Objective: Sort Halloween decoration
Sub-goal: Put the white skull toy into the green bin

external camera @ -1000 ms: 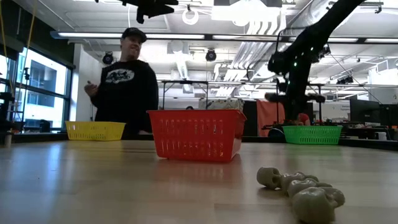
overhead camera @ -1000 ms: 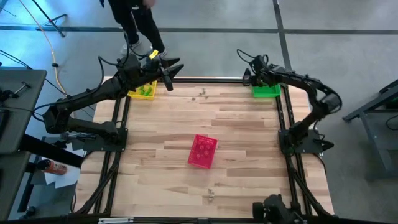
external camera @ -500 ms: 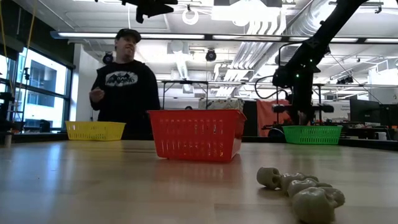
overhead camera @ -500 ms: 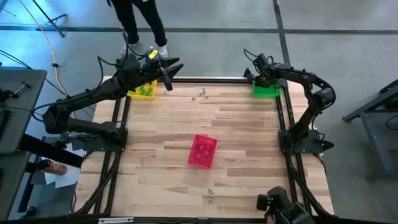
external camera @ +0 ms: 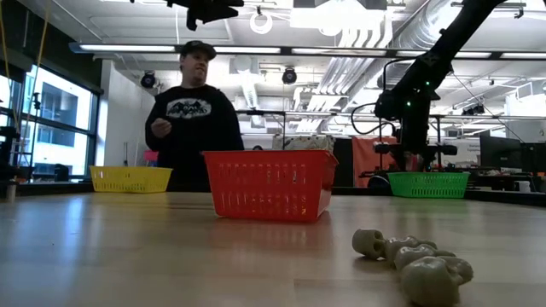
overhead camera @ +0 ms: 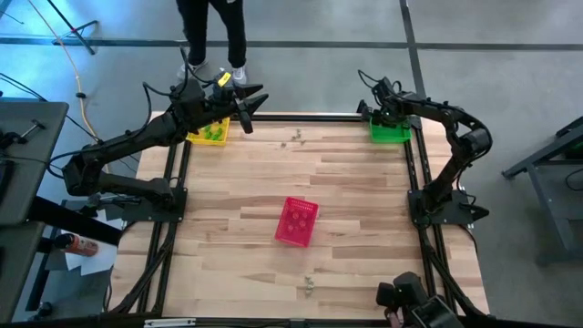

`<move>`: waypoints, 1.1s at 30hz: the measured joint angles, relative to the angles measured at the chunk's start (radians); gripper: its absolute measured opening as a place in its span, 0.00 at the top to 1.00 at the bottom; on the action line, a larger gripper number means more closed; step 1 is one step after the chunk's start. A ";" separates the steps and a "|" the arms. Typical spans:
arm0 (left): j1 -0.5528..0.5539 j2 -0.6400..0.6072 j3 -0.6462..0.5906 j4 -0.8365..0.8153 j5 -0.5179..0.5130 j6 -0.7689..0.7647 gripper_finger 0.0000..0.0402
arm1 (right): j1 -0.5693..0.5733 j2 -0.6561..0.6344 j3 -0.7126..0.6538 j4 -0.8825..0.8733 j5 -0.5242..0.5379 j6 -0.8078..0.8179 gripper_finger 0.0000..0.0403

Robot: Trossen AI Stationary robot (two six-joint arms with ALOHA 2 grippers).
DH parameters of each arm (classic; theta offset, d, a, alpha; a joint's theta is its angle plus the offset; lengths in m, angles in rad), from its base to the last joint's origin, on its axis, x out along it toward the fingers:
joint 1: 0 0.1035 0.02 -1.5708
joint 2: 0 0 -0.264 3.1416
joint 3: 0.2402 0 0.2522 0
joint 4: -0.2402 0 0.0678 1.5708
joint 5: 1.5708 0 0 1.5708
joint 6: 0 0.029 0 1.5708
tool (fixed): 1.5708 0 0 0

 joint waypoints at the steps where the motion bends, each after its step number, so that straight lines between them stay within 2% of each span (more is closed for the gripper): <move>1: 0.000 0.000 0.000 0.000 0.000 0.000 0.62 | 0.000 -0.003 0.000 0.000 0.001 -0.004 0.65; 7: 0.000 0.000 0.000 -0.001 0.000 0.000 0.62 | 0.000 -0.081 0.000 0.043 0.020 -0.034 0.61; 12: 0.000 0.000 0.000 -0.003 0.000 0.017 0.62 | 0.015 -0.219 0.000 0.191 -0.028 -0.099 0.61; 15: 0.000 0.000 0.000 -0.005 0.000 0.049 0.62 | 0.039 -0.306 0.000 0.338 -0.146 -0.164 0.61; 20: 0.001 0.000 0.000 -0.033 0.031 0.053 0.62 | 0.122 -0.419 0.000 0.603 -0.451 -0.287 0.61; 25: 0.001 0.000 0.000 -0.090 0.068 0.062 0.62 | 0.262 -0.463 0.000 0.700 -0.669 -0.434 0.61; 29: 0.001 0.000 0.000 -0.123 0.112 0.069 0.62 | 0.386 -0.465 0.000 0.694 -0.766 -0.622 0.61; 33: 0.001 0.000 0.000 -0.124 0.176 0.046 0.62 | 0.493 -0.465 0.000 0.689 -0.762 -0.807 0.61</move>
